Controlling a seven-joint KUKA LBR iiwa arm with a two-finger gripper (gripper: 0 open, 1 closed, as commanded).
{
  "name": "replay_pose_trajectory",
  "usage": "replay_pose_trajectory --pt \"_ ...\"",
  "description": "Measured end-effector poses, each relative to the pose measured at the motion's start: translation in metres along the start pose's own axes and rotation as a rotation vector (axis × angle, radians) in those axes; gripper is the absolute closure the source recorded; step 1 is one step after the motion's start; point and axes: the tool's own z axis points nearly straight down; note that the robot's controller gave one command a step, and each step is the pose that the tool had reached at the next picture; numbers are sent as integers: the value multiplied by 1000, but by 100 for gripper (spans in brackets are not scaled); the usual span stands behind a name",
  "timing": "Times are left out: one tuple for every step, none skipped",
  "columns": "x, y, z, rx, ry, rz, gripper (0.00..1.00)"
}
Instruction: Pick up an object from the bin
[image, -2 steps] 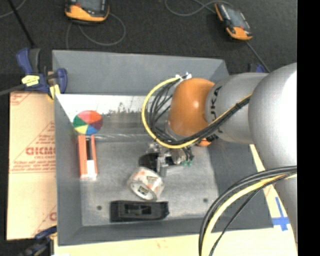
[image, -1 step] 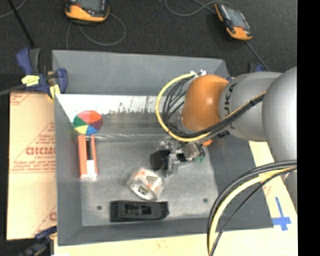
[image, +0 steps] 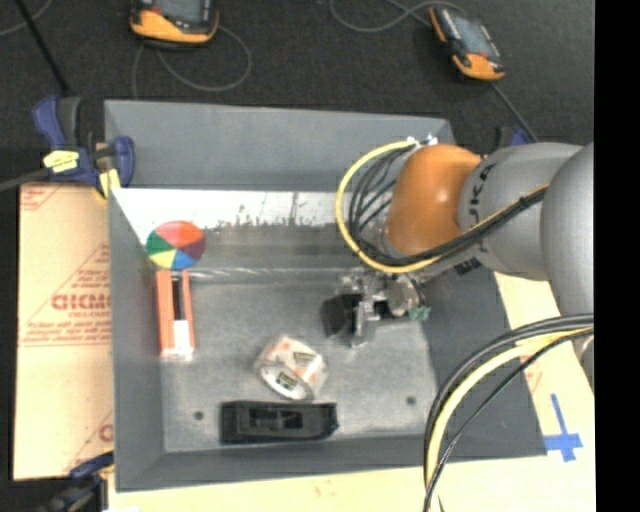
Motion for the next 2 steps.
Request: replay_pose_trajectory --pt "11 0 -1 0 -5 -13 100" --pt "17 -3 -1 0 -4 -29 100"
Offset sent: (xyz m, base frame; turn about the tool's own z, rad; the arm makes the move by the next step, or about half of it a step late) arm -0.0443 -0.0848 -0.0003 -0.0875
